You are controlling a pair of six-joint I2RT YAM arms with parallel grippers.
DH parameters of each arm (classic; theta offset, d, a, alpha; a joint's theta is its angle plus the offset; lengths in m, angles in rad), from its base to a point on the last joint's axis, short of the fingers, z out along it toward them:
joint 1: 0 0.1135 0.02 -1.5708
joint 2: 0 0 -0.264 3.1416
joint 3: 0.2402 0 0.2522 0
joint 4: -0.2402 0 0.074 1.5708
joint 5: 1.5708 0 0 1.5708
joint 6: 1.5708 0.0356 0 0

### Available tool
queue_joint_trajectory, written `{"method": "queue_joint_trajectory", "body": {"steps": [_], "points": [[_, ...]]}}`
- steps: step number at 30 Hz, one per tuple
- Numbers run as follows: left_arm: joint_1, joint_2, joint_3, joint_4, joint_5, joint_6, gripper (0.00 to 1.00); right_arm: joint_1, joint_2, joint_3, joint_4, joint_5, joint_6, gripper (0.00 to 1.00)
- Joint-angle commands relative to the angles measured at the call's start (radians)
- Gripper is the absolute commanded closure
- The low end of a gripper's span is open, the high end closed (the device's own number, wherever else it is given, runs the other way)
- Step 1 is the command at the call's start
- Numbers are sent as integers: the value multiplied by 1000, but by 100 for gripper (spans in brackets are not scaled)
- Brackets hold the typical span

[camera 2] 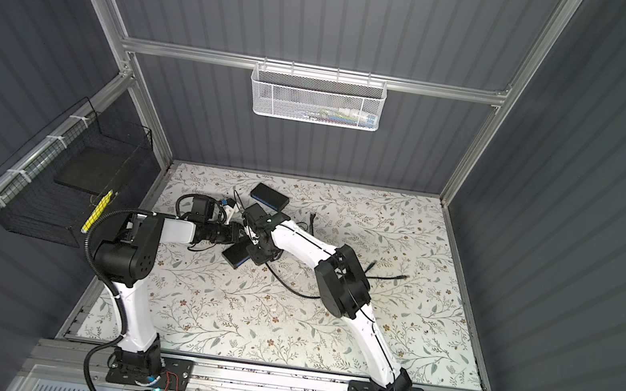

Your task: Insert the plug into the switch port

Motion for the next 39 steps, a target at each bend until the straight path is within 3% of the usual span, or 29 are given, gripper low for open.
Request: {"method": "queue_joint_trajectory", "body": {"steps": [1,16,26,39], "points": [[-75,68,-38,-195,37,-4,68,-6,-12,43,233,17,-30,100],[-84,85,-26,-239,44,12,68,-41,-97,-214,512,4,-41,100],[-110,101,-3,-246,31,6,68,-48,-79,-136,428,10,-78,100],[-132,133,7,-215,56,-17,69,-43,-60,-133,460,9,-79,100]]}}
